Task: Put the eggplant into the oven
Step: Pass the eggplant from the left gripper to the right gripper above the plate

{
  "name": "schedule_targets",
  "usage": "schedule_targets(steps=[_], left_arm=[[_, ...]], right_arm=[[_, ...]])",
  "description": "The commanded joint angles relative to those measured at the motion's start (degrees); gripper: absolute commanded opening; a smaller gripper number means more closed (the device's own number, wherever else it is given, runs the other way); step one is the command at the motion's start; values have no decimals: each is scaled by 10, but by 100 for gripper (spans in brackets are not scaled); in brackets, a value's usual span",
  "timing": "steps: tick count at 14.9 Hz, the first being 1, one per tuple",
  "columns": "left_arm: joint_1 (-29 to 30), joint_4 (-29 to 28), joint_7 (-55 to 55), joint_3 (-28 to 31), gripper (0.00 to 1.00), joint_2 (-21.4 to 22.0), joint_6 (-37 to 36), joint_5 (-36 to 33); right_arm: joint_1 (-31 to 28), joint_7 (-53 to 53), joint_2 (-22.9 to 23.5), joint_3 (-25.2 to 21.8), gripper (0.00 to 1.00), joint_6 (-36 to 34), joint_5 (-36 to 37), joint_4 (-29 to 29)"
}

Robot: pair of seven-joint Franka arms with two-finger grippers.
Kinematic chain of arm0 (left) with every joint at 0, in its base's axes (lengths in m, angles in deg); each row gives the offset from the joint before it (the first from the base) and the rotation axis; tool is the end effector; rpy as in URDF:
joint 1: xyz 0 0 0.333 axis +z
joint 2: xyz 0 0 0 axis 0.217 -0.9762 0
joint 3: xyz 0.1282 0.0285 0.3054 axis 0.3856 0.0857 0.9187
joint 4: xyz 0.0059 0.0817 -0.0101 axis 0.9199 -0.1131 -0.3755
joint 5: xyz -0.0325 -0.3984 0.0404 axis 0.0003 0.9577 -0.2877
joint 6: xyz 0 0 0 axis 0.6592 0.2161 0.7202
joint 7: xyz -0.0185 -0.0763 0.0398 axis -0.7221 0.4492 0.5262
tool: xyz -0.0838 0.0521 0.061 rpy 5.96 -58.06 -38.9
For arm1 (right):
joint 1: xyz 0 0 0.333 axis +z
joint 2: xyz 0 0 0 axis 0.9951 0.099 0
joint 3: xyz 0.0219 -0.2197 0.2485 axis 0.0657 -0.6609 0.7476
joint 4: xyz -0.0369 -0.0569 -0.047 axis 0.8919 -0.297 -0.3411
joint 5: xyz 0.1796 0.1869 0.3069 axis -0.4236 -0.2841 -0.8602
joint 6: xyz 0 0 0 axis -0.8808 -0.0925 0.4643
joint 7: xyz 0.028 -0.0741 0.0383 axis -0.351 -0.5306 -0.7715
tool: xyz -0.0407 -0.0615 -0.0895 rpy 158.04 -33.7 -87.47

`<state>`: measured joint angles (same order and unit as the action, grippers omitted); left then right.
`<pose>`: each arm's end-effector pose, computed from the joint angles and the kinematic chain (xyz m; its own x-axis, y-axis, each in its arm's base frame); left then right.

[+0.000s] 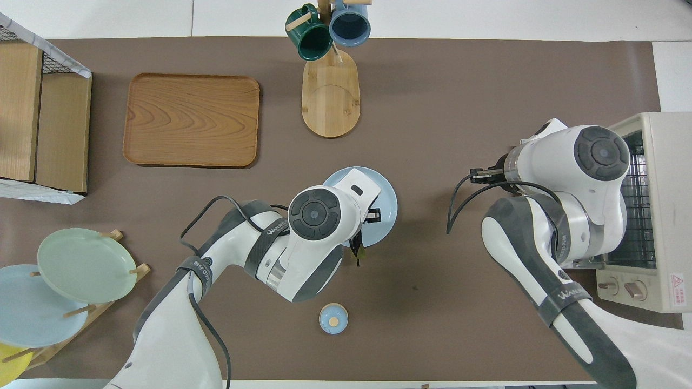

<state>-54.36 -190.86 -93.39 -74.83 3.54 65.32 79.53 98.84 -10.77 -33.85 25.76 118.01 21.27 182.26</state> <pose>0.4579 -0.4528 0.3197 0.9996 0.0061 0.0293 0.0008 -0.9844 0.1758 0.5735 0.0966 0.3605 0.9966 0.0183 0.0797 0.0207 -0.9994 -0.0290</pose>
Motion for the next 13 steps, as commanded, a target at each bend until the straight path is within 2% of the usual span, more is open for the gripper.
schedule_targets(steps=[1, 2, 3, 5, 6, 8, 10, 11, 13], left_arm=[[2, -3, 7, 8, 100, 14, -2, 8], [13, -2, 8, 8, 100, 25, -12, 8], [26, 0, 12, 8, 100, 41, -33, 8], [65, 9, 42, 8, 100, 71, -86, 8], [91, 21, 61, 8, 100, 82, -120, 8], [143, 59, 84, 9, 100, 93, -187, 7], [188, 92, 137, 12, 100, 94, -247, 6], [209, 95, 170, 14, 100, 99, -264, 2], [260, 95, 235, 14, 100, 112, -284, 0]], right_arm=[[4, 1, 11, -3, 82, -7, -14, -12], [5, -1, 10, -3, 95, -8, -14, -11], [10, 0, 10, -2, 100, -8, -14, -12], [19, 0, 11, -2, 100, -17, -14, -17], [28, 3, 13, -2, 100, -36, -14, -38], [70, 32, 32, -2, 100, -85, -28, -105], [130, 131, 47, -3, 100, -93, -24, -149], [159, 176, 69, -3, 100, -100, -19, -182], [210, 262, 149, -4, 100, -157, -11, -309]])
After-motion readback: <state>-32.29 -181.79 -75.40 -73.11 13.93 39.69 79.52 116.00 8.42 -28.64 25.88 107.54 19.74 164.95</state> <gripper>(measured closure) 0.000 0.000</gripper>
